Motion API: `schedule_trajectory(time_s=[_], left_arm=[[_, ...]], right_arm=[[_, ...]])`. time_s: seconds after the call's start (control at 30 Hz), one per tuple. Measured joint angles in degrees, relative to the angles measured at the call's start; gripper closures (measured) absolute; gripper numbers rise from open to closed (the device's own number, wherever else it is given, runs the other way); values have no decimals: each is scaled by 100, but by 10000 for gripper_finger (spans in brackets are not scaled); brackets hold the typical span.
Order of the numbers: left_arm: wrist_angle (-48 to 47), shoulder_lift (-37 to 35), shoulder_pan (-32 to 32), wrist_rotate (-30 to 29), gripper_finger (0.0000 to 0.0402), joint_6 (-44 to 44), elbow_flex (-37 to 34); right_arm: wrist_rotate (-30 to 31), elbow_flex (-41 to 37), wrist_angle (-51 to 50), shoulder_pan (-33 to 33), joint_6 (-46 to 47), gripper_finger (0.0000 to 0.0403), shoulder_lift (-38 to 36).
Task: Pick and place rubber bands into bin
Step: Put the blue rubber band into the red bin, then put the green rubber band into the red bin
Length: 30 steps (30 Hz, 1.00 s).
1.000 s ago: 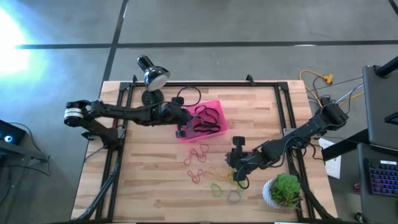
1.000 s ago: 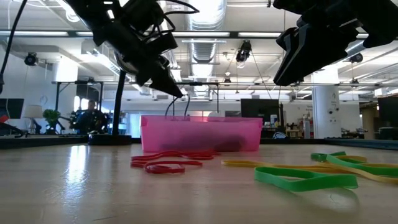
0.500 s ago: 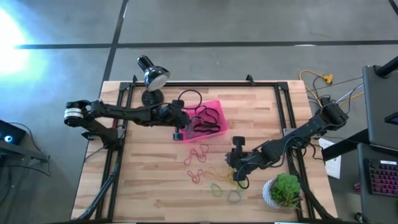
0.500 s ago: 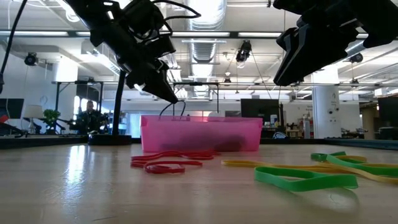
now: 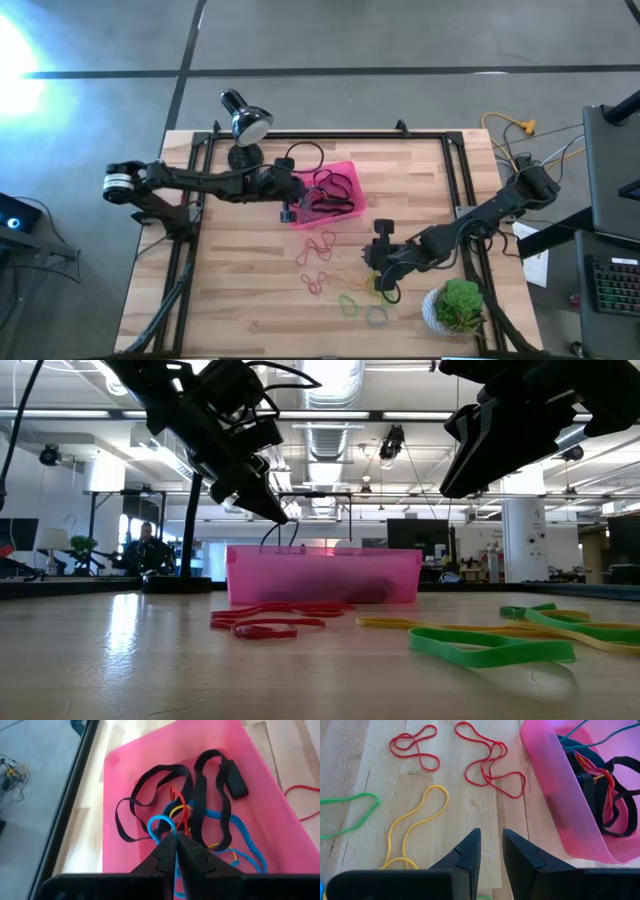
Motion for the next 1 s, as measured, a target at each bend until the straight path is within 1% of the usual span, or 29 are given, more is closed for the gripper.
schedule_trajectory(time_s=[0.07, 0.2, 0.37, 0.53, 0.6, 0.83, 0.93, 1.0], left_arm=[[37, 0, -2, 4, 402, 36, -2], [67, 0, -23, 43, 402, 560, -18], [172, 0, -39, 80, 402, 489, -44], [189, 1, -39, 102, 396, -22, -50], [177, 1, -39, 103, 381, -10, -50], [142, 44, -39, 103, 305, -6, -63], [188, 63, -39, 107, 288, -40, -61], [177, 68, -44, 122, 282, -222, -63]], right_arm=[[2, 0, 0, 0, 0, 335, 0], [1, 0, -2, 0, 0, 335, 0], [2, 0, -2, 0, 0, 335, 0], [2, -4, -2, 0, 0, 335, 0], [1, -10, -3, 0, 0, 335, 0], [0, -17, 0, 0, 0, 335, 2], [2, -20, 2, 0, 24, 335, 2], [1, -20, 4, 0, 51, 335, 2]])
